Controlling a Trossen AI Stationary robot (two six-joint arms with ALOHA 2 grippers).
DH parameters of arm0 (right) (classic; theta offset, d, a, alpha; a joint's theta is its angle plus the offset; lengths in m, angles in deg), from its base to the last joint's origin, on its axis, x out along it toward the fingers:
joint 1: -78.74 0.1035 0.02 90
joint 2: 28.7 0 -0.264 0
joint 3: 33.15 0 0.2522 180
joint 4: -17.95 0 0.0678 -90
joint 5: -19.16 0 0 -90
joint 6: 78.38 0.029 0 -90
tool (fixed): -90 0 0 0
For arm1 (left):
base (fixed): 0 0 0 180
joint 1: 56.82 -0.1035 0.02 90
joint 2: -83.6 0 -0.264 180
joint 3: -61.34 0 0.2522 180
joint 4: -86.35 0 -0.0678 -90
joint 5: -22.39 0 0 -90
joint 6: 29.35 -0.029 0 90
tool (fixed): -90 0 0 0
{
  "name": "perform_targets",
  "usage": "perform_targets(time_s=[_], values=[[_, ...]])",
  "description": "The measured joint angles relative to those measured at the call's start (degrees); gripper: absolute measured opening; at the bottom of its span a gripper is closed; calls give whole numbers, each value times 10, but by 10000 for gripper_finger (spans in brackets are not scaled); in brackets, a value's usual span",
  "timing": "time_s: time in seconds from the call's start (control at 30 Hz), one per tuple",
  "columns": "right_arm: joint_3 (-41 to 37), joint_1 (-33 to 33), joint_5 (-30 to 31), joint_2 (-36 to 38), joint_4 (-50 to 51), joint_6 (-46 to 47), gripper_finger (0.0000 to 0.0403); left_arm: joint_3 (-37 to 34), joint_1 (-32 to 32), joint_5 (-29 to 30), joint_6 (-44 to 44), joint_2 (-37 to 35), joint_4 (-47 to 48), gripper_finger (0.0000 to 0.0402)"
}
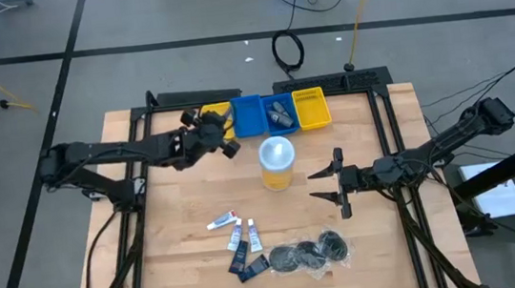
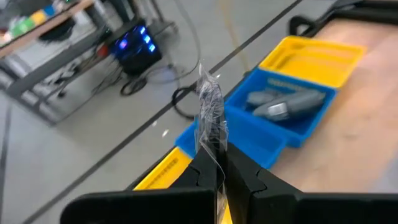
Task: Pick & Place Travel size toiletries
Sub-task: Put the hairbrush into the left yellow basket
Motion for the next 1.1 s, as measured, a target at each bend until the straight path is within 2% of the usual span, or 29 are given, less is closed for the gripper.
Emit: perform_targets(time_s=[0.2, 0.37, 0.53, 0.77, 1.1], values=[[0, 0, 0, 0, 0, 0, 203, -49, -46, -4, 17, 0, -19, 2], [0, 0, 0, 0, 0, -1, 199, -125, -90, -29, 18, 1, -116, 2], [0, 0, 0, 0, 0, -1, 201, -157, -121, -32, 3, 4, -181, 1], [0, 0, 0, 0, 0, -2, 197, -163, -154, -58, 0, 48, -210, 2], [0, 0, 1, 0, 0, -2, 196, -163, -171, -50, 8, 123, -230, 2]])
